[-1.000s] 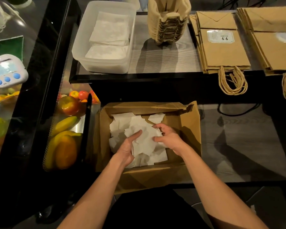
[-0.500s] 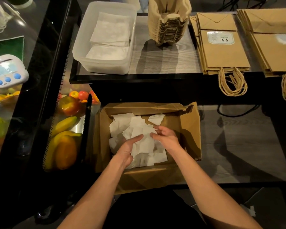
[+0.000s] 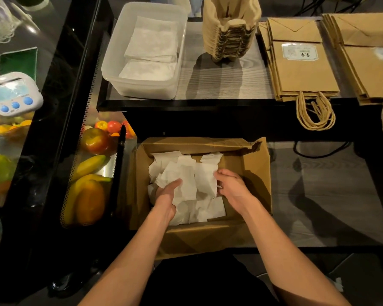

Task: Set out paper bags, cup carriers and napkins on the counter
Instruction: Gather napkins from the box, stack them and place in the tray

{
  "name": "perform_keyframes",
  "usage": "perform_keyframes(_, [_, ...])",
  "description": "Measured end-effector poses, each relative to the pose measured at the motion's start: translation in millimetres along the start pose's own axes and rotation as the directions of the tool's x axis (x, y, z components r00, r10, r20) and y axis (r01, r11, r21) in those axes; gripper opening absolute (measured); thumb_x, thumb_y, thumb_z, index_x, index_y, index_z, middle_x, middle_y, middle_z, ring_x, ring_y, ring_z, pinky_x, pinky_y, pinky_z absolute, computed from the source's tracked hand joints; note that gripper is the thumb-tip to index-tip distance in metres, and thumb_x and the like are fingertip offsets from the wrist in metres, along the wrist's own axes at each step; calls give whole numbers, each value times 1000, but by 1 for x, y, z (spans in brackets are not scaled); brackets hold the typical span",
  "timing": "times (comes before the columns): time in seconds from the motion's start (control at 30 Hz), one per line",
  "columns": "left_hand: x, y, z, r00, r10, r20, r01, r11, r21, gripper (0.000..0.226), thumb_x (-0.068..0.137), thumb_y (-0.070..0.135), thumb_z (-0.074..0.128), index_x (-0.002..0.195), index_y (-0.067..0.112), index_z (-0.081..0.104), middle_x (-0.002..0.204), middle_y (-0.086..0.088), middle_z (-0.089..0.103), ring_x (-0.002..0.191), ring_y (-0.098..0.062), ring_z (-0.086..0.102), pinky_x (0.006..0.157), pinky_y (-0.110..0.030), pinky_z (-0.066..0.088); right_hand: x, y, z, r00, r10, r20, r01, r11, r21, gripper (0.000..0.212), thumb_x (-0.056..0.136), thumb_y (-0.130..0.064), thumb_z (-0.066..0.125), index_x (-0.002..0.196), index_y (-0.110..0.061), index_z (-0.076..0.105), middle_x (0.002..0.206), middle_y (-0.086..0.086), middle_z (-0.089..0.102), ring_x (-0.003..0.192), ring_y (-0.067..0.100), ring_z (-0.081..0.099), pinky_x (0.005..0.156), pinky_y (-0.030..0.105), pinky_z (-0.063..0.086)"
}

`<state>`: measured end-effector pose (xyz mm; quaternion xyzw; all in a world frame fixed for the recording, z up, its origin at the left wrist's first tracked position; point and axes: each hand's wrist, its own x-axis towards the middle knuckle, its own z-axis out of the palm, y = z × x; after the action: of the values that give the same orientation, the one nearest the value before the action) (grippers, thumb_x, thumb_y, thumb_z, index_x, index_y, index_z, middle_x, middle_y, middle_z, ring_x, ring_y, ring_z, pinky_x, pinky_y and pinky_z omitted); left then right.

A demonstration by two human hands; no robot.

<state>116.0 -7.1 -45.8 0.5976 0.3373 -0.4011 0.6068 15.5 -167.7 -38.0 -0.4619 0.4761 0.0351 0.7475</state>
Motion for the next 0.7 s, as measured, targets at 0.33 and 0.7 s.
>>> perform_keyframes(0.33, [-16,-4,16,996,53,66,-60,993,101,18,89,17,77,98,18,61,101,-9,68,87,-24,60,78,-34,51,-4,6,38,987,-106,-116,86,981,-172,13,103,-28,58,113,-22,63,117,-3,54,111,20,55,93,33,49])
perform_keyframes(0.7, [-18,-5,4,969,57,242,-36,995,-92,21,101,35,57,107,18,68,83,-6,79,84,-27,71,68,-36,55,-4,13,34,977,-111,-180,81,982,-168,20,98,-24,66,118,-21,62,127,0,57,113,16,53,76,18,45])
